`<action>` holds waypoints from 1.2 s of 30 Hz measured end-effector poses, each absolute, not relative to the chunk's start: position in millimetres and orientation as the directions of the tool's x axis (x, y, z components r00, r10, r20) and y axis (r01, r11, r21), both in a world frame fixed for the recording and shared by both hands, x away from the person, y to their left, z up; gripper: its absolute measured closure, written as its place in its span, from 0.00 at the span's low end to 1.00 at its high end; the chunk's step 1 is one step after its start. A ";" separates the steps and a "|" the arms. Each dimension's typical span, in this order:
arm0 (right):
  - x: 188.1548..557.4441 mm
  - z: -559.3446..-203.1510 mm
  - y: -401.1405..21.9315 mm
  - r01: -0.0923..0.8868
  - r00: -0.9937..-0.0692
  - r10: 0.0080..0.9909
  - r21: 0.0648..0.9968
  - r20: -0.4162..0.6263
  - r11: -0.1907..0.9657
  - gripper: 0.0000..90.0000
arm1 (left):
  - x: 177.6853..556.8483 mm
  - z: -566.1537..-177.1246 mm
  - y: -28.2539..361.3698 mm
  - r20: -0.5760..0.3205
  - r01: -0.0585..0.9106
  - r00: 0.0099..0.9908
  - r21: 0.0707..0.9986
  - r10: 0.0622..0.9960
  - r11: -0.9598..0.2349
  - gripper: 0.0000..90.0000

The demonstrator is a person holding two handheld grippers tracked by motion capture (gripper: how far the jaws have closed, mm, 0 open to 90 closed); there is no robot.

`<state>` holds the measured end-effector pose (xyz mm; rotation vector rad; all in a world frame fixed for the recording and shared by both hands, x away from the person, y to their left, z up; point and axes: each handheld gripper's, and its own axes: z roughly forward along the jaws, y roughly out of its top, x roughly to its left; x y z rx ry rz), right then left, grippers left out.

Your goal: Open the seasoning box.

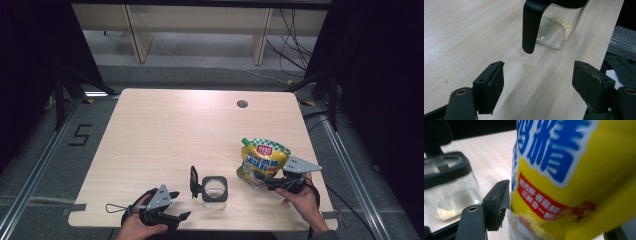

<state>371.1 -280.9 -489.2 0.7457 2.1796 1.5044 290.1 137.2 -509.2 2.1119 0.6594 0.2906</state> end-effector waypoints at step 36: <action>341.7 -487.2 -259.2 0.304 -0.644 0.752 0.949 0.141 0.082 0.32 | 288.6 -508.4 137.0 -0.047 0.355 0.835 0.807 0.548 -0.471 0.29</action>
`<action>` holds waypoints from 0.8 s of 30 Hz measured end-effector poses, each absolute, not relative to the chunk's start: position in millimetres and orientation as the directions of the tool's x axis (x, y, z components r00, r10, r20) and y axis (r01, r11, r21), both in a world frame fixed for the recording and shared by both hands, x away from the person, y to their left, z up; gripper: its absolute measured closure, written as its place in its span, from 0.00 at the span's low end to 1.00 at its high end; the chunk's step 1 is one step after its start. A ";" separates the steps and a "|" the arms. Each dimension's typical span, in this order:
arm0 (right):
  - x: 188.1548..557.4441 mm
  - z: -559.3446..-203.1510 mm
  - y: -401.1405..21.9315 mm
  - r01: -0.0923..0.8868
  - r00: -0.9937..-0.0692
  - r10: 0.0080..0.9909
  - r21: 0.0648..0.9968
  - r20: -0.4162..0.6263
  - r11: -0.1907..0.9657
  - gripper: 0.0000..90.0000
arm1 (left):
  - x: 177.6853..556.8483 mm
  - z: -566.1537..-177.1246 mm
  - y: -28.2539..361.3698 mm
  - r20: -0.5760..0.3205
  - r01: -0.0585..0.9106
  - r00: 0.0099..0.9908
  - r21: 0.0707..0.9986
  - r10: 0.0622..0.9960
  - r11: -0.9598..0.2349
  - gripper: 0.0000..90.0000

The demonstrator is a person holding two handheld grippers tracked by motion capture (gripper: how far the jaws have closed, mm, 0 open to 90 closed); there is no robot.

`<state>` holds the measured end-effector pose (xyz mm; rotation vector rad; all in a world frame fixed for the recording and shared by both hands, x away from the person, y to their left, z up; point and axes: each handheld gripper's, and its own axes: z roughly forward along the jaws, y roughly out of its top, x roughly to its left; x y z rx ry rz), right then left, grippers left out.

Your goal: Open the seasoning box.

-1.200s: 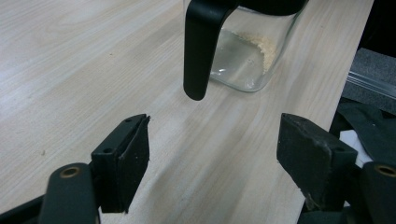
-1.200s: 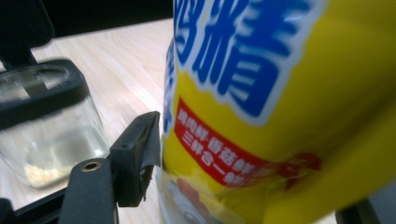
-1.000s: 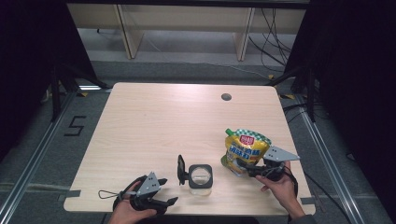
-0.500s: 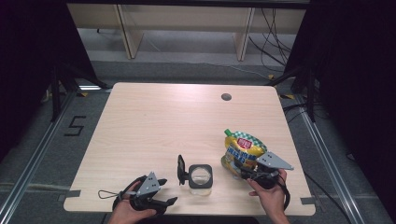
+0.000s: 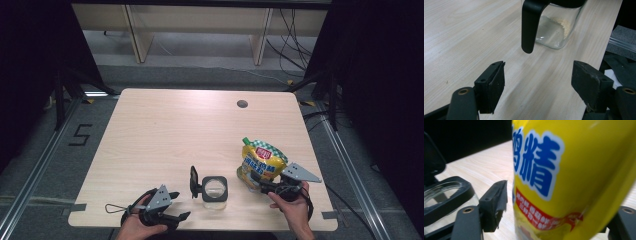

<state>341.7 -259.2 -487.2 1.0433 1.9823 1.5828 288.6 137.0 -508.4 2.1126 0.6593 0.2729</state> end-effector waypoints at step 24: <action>355.0 -514.1 -247.1 0.270 -0.651 0.755 0.954 0.081 0.130 0.24 | 286.7 -508.4 131.2 -0.042 0.326 0.857 0.816 0.514 -0.477 0.29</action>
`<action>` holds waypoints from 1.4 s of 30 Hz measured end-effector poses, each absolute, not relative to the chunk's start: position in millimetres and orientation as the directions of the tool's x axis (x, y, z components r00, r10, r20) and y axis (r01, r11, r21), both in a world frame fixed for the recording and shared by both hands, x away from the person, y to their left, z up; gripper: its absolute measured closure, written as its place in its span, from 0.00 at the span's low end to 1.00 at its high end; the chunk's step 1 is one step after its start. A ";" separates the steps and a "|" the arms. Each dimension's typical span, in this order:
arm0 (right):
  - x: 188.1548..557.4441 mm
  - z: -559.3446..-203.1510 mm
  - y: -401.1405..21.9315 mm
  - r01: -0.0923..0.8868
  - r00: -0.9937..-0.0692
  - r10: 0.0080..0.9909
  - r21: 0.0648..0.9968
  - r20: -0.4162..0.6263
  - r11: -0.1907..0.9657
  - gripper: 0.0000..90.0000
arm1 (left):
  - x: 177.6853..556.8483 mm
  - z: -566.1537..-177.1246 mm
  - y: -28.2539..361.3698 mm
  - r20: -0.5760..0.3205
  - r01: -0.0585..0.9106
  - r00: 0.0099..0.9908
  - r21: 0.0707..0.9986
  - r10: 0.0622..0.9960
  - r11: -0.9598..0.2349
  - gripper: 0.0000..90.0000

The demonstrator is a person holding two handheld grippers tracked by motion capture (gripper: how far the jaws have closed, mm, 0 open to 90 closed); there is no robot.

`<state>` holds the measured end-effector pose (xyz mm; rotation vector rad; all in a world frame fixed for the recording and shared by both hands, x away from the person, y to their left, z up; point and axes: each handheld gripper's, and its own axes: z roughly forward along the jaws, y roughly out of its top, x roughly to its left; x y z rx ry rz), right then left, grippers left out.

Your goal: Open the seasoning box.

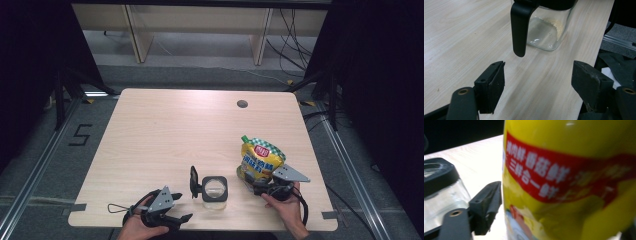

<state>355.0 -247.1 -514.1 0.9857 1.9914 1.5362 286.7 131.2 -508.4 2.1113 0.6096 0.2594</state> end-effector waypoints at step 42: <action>364.6 -507.4 -240.1 0.286 -0.644 0.761 0.948 0.082 0.140 0.39 | 289.8 -509.2 125.3 -0.049 0.323 0.868 0.812 0.495 -0.487 0.30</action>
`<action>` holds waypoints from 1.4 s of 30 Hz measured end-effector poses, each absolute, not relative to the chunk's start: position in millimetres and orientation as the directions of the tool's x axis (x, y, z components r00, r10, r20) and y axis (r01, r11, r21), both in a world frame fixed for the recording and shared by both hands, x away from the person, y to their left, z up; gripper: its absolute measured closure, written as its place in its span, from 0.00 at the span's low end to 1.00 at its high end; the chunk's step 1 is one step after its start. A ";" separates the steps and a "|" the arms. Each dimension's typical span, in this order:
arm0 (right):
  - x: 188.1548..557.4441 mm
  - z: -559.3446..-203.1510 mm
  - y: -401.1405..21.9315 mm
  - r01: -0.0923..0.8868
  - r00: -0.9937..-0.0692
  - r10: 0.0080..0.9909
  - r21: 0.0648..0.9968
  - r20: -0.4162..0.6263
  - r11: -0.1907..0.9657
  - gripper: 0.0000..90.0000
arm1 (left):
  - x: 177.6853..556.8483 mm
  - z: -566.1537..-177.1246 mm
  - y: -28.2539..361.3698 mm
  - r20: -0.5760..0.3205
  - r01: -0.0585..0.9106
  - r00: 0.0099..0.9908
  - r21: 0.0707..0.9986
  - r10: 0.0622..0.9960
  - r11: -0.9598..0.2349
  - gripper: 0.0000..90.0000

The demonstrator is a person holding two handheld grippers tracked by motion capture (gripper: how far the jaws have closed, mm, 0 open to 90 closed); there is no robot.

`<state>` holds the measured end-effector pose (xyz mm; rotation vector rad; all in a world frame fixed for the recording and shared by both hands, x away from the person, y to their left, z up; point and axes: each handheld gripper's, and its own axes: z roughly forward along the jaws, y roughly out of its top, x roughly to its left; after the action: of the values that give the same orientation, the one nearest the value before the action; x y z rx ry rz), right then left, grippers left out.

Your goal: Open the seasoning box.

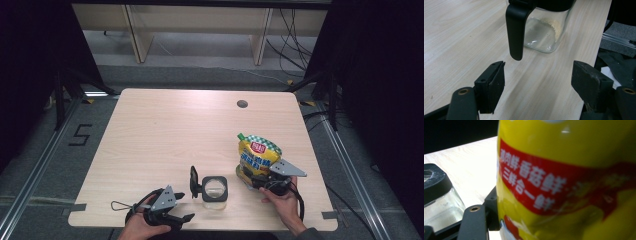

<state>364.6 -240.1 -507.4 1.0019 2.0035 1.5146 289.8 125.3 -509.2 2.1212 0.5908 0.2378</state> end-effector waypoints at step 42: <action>308.8 -453.5 -262.4 0.182 -0.669 0.735 0.935 -0.109 0.303 0.43 | 292.1 -505.4 131.5 -0.037 0.319 0.854 0.825 0.520 -0.466 0.30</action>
<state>308.8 -262.4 -453.5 0.8123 2.0445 1.3645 292.1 131.5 -505.4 2.0958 0.6097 0.2724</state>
